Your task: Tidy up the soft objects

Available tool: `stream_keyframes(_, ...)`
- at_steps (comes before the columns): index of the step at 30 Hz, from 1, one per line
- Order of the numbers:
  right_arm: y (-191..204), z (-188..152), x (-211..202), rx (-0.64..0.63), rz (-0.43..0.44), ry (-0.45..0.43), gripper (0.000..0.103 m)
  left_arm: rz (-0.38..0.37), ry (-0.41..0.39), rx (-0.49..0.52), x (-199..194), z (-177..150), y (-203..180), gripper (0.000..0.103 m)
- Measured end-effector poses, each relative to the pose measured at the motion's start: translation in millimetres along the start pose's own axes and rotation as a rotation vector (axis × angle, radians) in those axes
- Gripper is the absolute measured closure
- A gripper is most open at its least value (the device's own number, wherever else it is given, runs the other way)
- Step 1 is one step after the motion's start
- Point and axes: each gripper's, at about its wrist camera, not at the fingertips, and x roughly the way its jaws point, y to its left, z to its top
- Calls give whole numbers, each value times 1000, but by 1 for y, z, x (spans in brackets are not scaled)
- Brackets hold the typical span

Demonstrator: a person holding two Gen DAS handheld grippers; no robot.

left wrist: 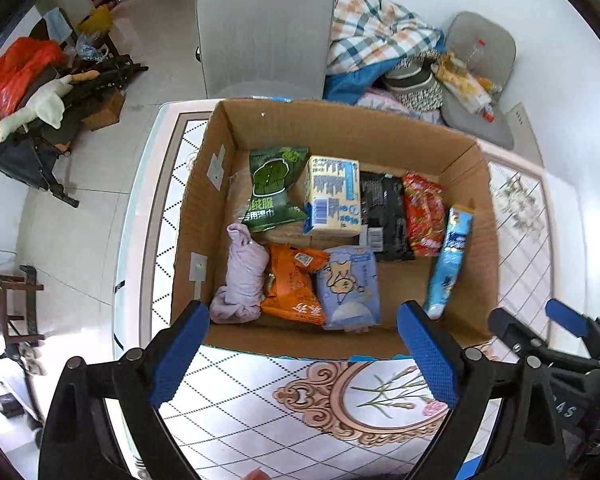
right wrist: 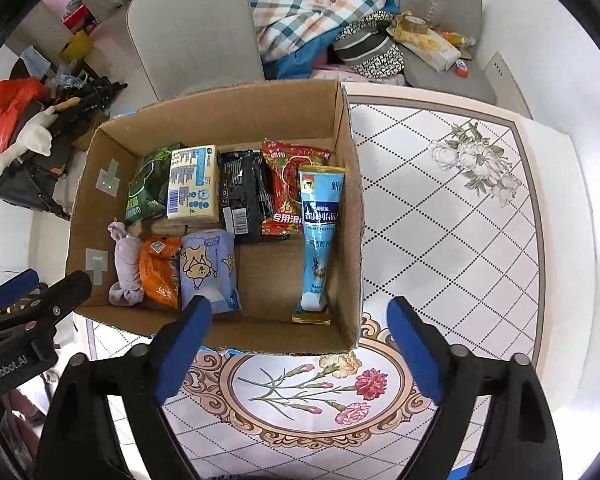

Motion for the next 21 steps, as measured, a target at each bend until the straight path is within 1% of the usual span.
stream_keyframes(3,-1,-2,-8,-5,-13,-19,2,7,-35,1,-14,-1,-1,6)
stream_keyframes(9,-6,-11,-39,5,2,-70,2,2,-106,13,-55,-13,-9,6)
stream_keyframes(11,-10,-18,-59,9,4,-106,2,14,-133,21,-70,-19,-13,6)
stream_keyframes(15,-17,-36,-98,19,30,-162,2,-7,-188,36,-105,-33,-20,6)
stream_keyframes(19,-22,-53,-141,15,36,-227,2,-4,-241,56,-138,-45,-24,6)
stream_keyframes(21,-24,-61,-162,11,45,-257,2,9,-273,60,-156,-53,-26,6)
